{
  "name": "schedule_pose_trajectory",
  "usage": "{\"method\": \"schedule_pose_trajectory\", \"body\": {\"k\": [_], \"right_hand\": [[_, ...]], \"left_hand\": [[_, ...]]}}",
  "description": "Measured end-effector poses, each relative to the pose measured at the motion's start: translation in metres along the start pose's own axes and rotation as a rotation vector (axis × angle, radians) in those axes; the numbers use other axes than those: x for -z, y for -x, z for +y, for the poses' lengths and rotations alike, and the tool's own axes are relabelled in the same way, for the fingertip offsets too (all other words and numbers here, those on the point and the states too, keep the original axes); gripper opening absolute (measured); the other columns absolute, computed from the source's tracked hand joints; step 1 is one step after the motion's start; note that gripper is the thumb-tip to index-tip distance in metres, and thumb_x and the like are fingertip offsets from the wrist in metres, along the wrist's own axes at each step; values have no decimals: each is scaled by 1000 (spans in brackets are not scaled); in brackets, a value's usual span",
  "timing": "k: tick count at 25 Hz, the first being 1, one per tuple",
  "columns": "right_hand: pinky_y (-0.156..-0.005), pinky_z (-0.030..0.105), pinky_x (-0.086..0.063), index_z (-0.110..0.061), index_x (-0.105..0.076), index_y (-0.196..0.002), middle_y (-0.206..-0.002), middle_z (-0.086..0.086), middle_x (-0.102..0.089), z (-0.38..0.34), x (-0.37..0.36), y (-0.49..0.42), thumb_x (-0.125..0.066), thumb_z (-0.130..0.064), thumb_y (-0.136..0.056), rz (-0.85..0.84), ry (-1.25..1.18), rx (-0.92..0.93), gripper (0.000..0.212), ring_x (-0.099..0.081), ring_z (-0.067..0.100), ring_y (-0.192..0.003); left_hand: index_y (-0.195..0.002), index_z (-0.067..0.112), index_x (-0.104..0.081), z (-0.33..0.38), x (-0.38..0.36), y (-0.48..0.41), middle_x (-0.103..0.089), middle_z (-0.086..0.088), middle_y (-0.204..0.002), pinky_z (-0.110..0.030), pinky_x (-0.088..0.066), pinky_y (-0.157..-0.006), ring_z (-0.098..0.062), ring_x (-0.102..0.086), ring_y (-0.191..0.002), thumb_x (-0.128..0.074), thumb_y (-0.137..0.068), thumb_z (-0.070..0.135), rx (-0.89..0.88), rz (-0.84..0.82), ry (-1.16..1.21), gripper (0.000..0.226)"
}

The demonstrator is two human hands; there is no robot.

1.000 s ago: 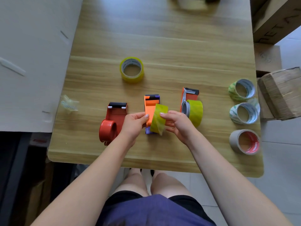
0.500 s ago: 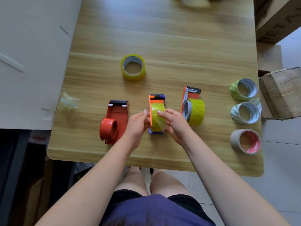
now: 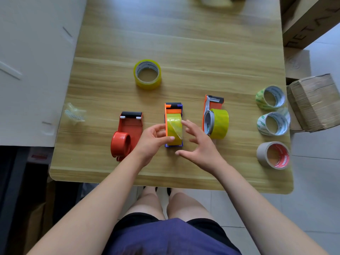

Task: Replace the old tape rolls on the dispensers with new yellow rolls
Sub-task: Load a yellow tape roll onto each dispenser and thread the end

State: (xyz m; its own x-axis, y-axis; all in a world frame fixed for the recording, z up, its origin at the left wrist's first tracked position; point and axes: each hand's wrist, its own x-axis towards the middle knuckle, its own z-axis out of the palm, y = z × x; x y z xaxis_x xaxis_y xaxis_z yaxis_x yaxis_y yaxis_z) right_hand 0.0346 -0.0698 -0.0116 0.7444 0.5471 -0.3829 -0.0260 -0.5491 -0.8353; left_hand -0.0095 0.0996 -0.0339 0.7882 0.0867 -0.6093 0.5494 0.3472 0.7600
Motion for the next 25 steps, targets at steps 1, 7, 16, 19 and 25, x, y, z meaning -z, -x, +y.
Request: {"method": "schedule_pose_trajectory", "body": {"k": [1, 7, 16, 19, 25], "right_hand": [[-105, 28, -40, -26, -50, -133, -148, 1, -40, 2, -2, 0, -79, -12, -71, 38, 103, 84, 70, -42, 14, -133], [-95, 38, -50, -1, -72, -91, -117, 18, -66, 1, -5, -20, -64, -5, -83, 288, 252, 310, 12, -64, 28, -108], [-69, 31, -46, -7, -62, -87, -74, 1, -62, -18, 4, -47, -52, -3, -89, 332, 129, 71, 11, -60, 20, -72], [-70, 22, -36, -1, -64, -92, -88, 13, -68, -25, 10, -68, -54, -4, -89, 358, 168, -21, 11, -59, 23, -83], [-85, 34, -48, 1, -67, -90, -92, 16, -68, -29, 42, -109, -55, -3, -85, 247, 225, -110, 14, -58, 21, -85]], "left_hand": [[-123, -4, -52, 1, 1, -1, -67, -23, -107, -29, -53, -87, -19, -69, -88, -63, -78, -9, 7, -7, -3, 47], [-115, -4, -58, 1, 1, -3, -70, -20, -100, -30, -52, -86, -20, -68, -84, -69, -80, 7, 33, 52, -34, 38], [-104, -1, -58, 5, 0, 3, -70, -12, -87, -25, -52, -74, -16, -66, -74, -75, -75, 12, 108, 23, -231, 36], [-96, 4, -54, 9, -4, 9, -67, -10, -83, -27, -50, -69, -16, -63, -70, -73, -76, 5, 89, 6, -221, 27], [-94, 6, -54, 23, -1, 18, -68, -9, -80, -24, -53, -68, -13, -65, -66, -72, -75, -1, 53, -59, -240, 27]]}}
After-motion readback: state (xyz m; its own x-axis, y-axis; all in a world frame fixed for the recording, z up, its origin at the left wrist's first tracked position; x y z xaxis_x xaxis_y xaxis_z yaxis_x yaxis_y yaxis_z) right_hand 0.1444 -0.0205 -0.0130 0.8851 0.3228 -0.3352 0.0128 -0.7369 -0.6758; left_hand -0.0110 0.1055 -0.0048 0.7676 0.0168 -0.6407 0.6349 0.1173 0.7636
